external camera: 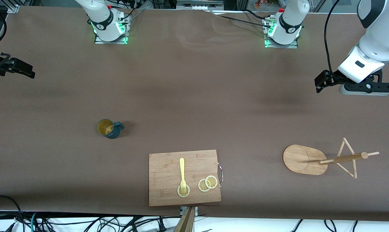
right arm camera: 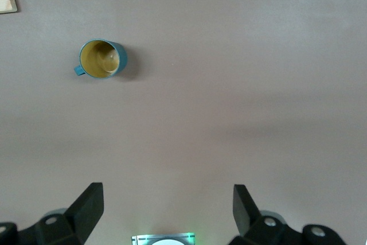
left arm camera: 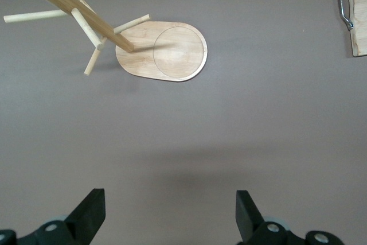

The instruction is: Pass cup and hang on rack

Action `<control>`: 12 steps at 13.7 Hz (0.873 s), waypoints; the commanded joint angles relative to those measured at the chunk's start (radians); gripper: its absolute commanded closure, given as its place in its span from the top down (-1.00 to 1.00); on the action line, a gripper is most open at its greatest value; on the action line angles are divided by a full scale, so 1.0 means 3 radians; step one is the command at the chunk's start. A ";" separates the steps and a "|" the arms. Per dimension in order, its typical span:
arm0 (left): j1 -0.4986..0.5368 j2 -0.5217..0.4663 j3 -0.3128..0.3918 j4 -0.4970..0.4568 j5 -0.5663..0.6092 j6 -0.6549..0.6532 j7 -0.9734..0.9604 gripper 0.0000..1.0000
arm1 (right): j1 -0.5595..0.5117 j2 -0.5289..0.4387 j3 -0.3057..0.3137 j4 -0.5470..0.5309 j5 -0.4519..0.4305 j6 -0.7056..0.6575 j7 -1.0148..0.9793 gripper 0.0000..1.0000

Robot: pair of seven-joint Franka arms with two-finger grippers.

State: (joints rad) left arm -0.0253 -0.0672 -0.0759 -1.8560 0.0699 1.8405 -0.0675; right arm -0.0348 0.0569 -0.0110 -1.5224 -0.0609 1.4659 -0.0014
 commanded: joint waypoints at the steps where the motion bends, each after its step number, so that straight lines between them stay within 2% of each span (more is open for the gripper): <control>1: 0.0018 0.0020 -0.0008 0.0071 -0.0064 -0.0076 0.0005 1.00 | -0.0017 0.0025 -0.0004 0.0069 0.0019 -0.0019 -0.0006 1.00; 6: 0.0013 0.0020 -0.0013 0.0127 -0.0064 -0.0101 -0.0015 1.00 | -0.0022 0.0040 -0.0009 0.0069 0.0014 -0.0019 -0.0011 1.00; 10: -0.0018 0.0162 -0.0028 0.0515 -0.0131 -0.0550 -0.0010 1.00 | -0.0037 0.0041 -0.0009 0.0069 0.0014 -0.0024 -0.0011 1.00; 12: 0.0007 0.0178 -0.0028 0.0537 -0.0141 -0.0653 0.0005 1.00 | -0.0037 0.0041 -0.0009 0.0069 0.0014 -0.0024 -0.0011 1.00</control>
State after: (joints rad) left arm -0.0293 -0.0506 -0.0824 -1.7507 0.0537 1.6914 -0.0716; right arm -0.0378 0.0602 -0.0161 -1.5224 -0.0609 1.4659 -0.0014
